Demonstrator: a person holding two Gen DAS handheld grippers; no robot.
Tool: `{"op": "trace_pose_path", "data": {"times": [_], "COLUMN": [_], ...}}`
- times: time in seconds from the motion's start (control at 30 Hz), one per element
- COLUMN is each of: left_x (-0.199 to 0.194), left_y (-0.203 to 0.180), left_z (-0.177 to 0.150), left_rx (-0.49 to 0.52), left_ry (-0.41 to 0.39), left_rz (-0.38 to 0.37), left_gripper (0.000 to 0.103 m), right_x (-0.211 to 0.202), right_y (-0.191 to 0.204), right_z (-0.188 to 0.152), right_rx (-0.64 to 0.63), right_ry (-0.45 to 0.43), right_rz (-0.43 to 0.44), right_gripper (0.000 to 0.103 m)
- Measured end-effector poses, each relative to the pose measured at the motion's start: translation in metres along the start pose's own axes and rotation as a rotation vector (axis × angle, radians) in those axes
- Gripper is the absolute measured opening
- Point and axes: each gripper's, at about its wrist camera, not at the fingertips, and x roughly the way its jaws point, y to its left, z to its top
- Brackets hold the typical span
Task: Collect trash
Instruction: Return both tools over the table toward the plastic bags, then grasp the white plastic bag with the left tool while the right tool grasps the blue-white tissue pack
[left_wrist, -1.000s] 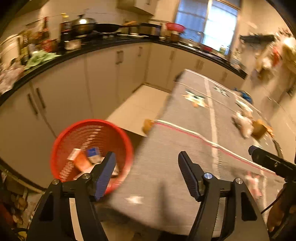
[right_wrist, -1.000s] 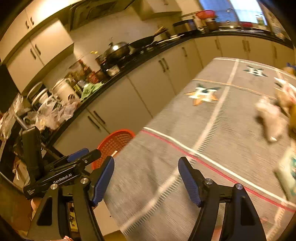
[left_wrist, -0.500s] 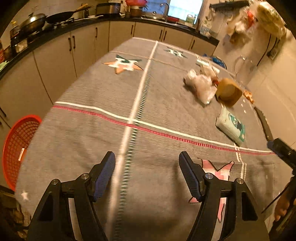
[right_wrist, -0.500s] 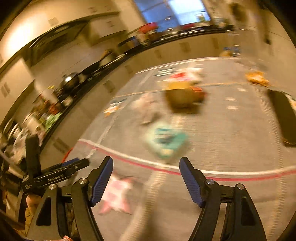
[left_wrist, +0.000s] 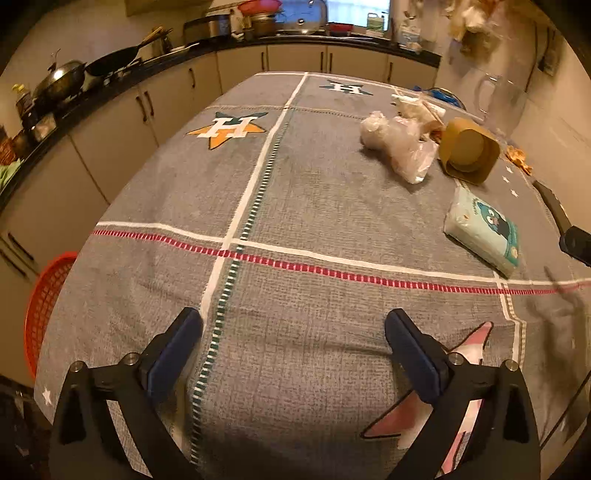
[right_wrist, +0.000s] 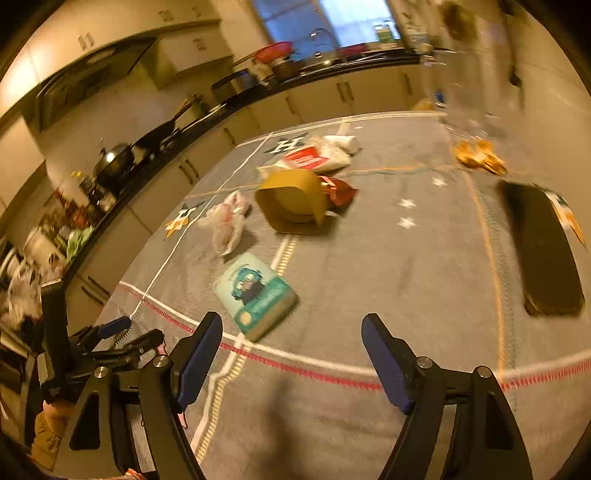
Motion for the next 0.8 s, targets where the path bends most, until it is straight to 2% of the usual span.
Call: {"op": "trace_pose_path", "data": {"times": [0.2, 0.27, 0.33, 0.4, 0.53, 0.7, 0.8], "left_x": [0.002, 0.001, 0.000, -0.008, -0.014, 0.008, 0.030], "left_y": [0.000, 0.000, -0.001, 0.000, -0.004, -0.024, -0.042], "left_z": [0.000, 0.001, 0.004, 0.012, 0.045, 0.099, 0.124], "left_rx": [0.008, 0.019, 0.027, 0.005, -0.003, -0.018, -0.026], "left_ry": [0.013, 0.040, 0.068, 0.047, 0.003, -0.033, -0.007], "left_rz": [0.001, -0.005, -0.041, -0.107, -0.134, -0.182, -0.233], "left_gripper": [0.103, 0.103, 0.103, 0.103, 0.103, 0.103, 0.103], "right_x": [0.024, 0.032, 0.042, 0.051, 0.065, 0.079, 0.084], "right_y": [0.017, 0.018, 0.019, 0.021, 0.027, 0.031, 0.034], "right_z": [0.014, 0.017, 0.020, 0.023, 0.024, 0.023, 0.022], "right_rx": [-0.066, -0.067, -0.064, -0.073, -0.098, -0.124, -0.145], "right_ry": [0.030, 0.042, 0.054, 0.063, 0.075, 0.095, 0.100], "right_rz": [0.016, 0.023, 0.033, 0.037, 0.039, 0.037, 0.033], "right_gripper": [0.084, 0.084, 0.085, 0.085, 0.085, 0.085, 0.085]}}
